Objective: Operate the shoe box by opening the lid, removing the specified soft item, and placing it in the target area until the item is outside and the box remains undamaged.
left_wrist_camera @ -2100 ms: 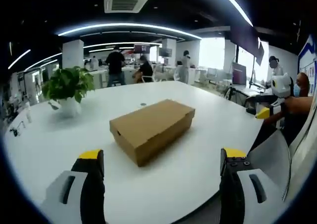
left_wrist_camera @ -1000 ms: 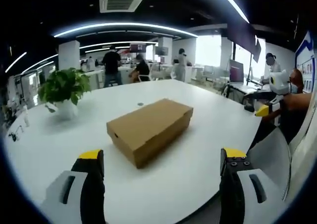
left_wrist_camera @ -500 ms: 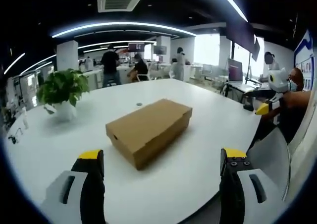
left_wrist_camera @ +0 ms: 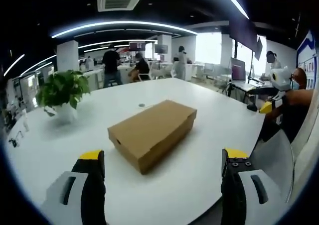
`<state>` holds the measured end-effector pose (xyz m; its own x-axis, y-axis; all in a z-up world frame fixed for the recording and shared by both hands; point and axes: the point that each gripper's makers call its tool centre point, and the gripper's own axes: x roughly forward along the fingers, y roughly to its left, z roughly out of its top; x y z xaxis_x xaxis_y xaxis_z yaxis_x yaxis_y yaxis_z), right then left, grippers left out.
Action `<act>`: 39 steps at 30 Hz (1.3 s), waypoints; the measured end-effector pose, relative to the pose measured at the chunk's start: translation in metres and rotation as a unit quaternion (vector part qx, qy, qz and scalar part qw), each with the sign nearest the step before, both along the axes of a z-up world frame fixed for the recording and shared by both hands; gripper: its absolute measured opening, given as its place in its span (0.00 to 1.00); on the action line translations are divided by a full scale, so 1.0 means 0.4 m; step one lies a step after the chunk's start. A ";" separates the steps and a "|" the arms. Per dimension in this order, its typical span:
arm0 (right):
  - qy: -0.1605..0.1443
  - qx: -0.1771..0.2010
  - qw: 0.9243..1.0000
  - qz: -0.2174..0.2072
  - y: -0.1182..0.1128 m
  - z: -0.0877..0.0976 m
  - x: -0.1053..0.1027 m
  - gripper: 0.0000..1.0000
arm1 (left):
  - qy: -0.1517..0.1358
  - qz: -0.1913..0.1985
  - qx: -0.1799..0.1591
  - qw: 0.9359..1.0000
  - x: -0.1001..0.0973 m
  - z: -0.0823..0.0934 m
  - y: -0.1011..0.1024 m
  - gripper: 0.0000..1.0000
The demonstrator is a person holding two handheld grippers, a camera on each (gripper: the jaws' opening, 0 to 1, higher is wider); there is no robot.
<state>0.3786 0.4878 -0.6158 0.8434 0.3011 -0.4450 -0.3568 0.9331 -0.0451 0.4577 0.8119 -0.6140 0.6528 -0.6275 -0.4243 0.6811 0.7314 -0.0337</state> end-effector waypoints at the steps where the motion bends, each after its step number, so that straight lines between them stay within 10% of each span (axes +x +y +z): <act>1: 0.001 0.000 1.000 0.003 0.001 0.000 0.001 0.96 | 0.000 0.000 0.000 1.000 0.003 0.000 -0.002 1.00; 39: 0.010 -0.005 0.998 0.066 0.023 -0.038 0.129 0.93 | 0.015 0.029 0.000 0.999 0.071 -0.056 -0.037 0.99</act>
